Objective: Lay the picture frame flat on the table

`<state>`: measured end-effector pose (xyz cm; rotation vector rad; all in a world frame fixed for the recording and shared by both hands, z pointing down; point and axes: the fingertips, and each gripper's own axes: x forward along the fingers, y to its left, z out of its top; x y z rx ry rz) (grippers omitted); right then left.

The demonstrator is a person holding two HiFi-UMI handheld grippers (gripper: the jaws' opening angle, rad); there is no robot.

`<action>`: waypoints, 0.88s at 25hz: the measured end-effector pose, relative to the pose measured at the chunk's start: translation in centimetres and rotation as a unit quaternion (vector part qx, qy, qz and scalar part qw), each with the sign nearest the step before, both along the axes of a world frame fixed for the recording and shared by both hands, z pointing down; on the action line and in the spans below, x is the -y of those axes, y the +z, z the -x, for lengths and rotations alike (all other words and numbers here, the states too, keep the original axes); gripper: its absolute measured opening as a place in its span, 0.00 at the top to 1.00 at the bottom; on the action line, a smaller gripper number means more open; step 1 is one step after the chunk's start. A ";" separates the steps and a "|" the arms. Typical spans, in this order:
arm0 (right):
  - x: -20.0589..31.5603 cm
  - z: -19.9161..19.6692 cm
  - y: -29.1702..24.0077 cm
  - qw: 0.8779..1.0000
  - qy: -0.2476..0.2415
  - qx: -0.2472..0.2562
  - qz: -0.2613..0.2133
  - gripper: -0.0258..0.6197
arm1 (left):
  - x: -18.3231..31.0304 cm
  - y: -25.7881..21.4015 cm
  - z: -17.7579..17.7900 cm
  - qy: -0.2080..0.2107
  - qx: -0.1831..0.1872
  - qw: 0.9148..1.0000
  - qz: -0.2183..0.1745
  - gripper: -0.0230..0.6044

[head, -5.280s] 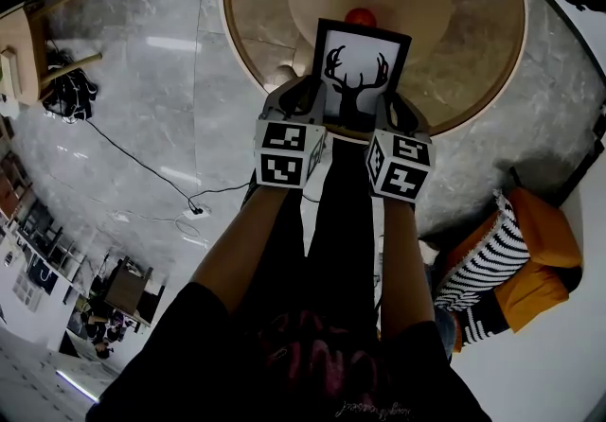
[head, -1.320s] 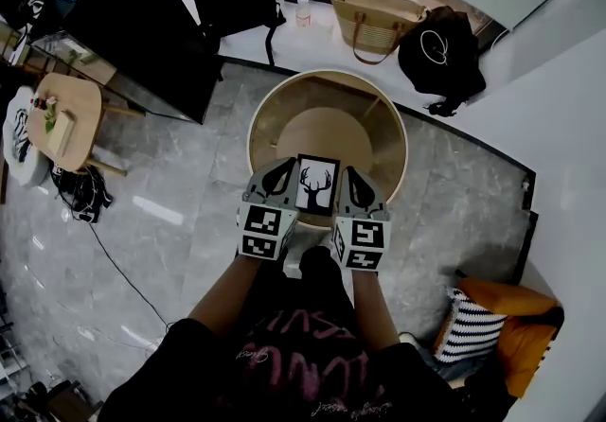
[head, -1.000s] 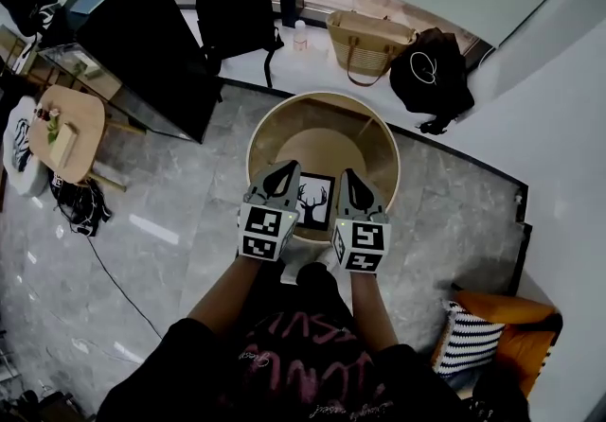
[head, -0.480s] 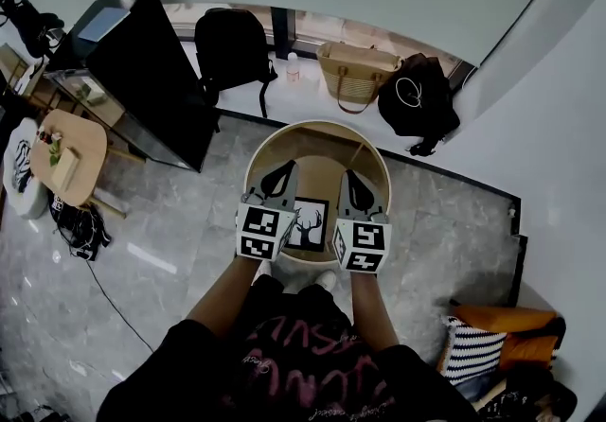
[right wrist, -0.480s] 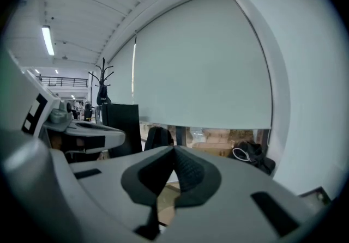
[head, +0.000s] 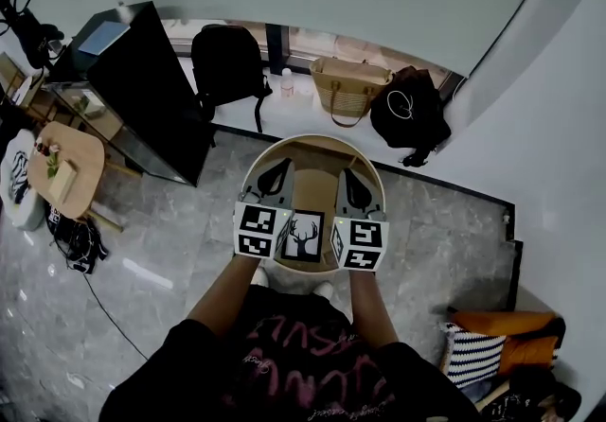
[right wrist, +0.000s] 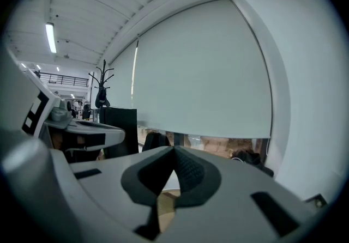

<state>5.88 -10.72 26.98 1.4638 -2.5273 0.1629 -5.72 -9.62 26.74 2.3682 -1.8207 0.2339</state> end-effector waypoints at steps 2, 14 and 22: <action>0.1 0.0 -0.4 1.000 0.002 0.001 -0.003 0.93 | 0.1 -0.6 0.1 0.000 -0.002 1.000 -0.005 0.95; 0.3 -0.2 -2.6 0.999 0.021 -0.001 -0.026 0.93 | 0.7 -3.2 0.5 0.013 0.002 0.999 -0.029 0.95; -0.3 -0.9 -2.7 0.999 0.031 0.000 -0.027 0.93 | 0.2 -3.2 -0.2 0.020 0.003 0.999 -0.025 0.95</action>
